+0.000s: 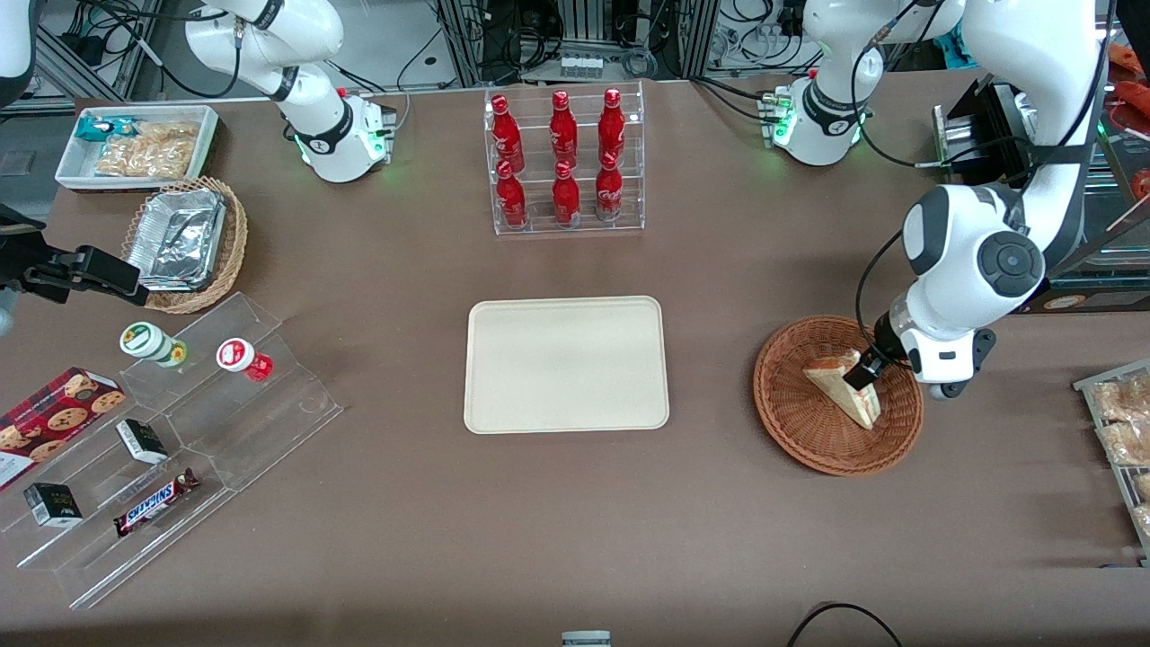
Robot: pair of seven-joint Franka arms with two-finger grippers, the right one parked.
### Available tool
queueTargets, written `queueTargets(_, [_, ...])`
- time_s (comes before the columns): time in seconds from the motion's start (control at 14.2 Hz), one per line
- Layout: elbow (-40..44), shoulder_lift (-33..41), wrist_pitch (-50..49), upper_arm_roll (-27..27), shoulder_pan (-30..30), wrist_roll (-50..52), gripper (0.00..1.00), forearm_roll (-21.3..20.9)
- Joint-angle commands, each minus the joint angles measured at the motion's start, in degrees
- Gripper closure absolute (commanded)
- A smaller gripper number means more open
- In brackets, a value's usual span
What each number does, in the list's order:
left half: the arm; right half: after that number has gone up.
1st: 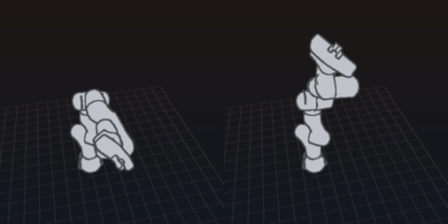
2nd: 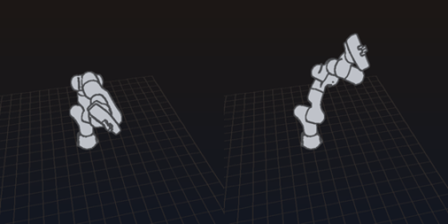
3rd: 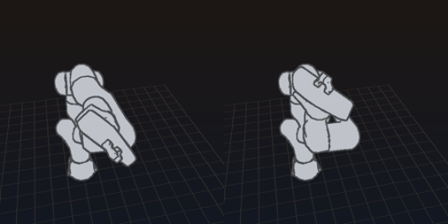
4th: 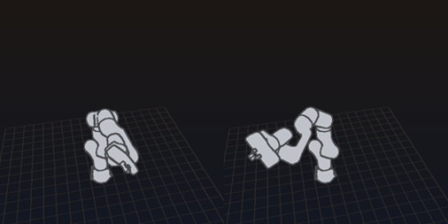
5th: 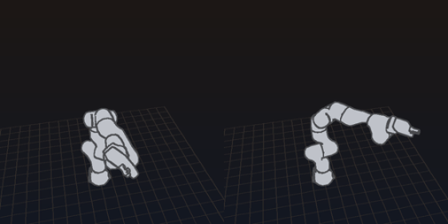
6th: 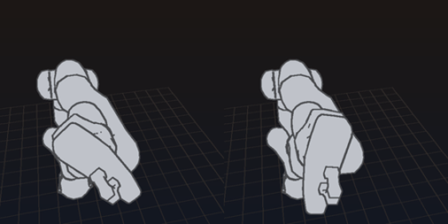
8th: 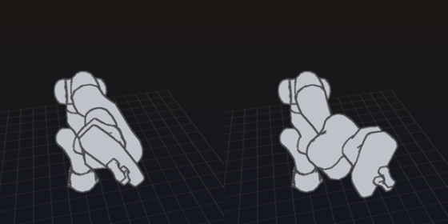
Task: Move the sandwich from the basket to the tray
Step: 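Move the left gripper over the wrapped sandwich in the wicker basket, then lower the left gripper and grasp the wrapped sandwich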
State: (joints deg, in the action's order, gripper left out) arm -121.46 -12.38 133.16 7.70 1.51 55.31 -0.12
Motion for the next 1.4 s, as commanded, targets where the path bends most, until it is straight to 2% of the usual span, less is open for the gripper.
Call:
queueTargets(0.0, [0.2,-2.2,2.3,0.0,0.0,2.5,0.0,-0.2])
queueTargets(0.49, [0.3,-7.7,6.7,0.0,-0.2,2.4,0.0,-0.1])
queueTargets(0.56, [0.2,-8.0,6.6,0.0,-0.4,2.7,0.16,0.0])
queueTargets(0.63, [0.0,-7.4,6.1,0.0,-0.5,3.2,0.56,0.0])
queueTargets(0.7, [0.2,-6.8,6.1,0.0,-0.5,3.5,0.76,0.0])
queueTargets(0.77, [0.1,-6.3,6.0,0.0,-0.5,3.5,0.85,0.0])
queueTargets(0.84, [0.2,-5.5,5.3,0.0,-0.5,3.5,0.89,0.0])
queueTargets(1.05, [3.2,-3.1,-4.7,0.3,-0.8,0.0,0.89,-0.1])
queueTargets(1.19, [6.0,-2.6,-10.4,0.8,-3.7,-7.0,0.91,-0.1])
queueTargets(1.33, [11.4,-3.3,-18.4,0.8,-7.7,-8.0,0.92,-0.3])
